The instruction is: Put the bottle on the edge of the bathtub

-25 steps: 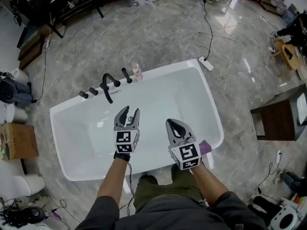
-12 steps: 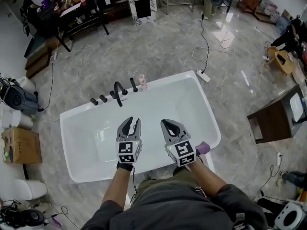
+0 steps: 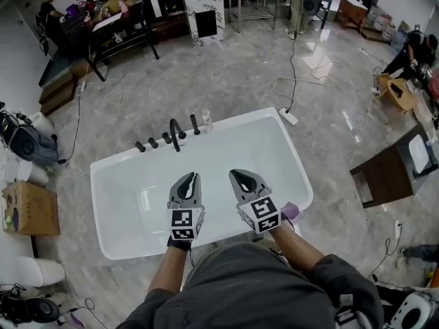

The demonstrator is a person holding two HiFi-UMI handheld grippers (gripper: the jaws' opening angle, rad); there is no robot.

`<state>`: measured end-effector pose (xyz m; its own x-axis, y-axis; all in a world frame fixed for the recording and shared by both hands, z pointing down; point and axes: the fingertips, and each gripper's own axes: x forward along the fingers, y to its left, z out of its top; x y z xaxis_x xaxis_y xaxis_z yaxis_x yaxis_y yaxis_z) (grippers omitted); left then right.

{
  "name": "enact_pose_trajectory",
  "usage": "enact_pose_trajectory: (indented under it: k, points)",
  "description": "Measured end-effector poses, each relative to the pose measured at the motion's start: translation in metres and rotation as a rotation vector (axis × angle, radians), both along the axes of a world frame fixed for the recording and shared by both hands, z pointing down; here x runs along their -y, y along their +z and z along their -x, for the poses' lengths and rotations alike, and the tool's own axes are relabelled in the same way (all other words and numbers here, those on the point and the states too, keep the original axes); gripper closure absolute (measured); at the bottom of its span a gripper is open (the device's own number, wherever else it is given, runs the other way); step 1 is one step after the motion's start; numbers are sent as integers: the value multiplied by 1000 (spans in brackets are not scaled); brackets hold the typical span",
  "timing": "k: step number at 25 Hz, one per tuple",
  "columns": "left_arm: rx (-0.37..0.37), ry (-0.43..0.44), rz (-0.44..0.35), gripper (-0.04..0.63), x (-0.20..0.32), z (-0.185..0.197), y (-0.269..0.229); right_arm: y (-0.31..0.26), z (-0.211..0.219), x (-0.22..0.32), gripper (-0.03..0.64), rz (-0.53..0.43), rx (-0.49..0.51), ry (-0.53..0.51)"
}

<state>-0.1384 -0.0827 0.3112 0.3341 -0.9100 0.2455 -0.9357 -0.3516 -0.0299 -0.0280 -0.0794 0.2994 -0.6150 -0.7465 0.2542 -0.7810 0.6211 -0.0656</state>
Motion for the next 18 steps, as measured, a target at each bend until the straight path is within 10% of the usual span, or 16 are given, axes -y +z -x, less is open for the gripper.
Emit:
enact_pose_trajectory:
  k: [18]
  points:
    - [13, 42, -46, 594, -42, -4, -24, -26, -3, -24, 615, -33, 37, 7]
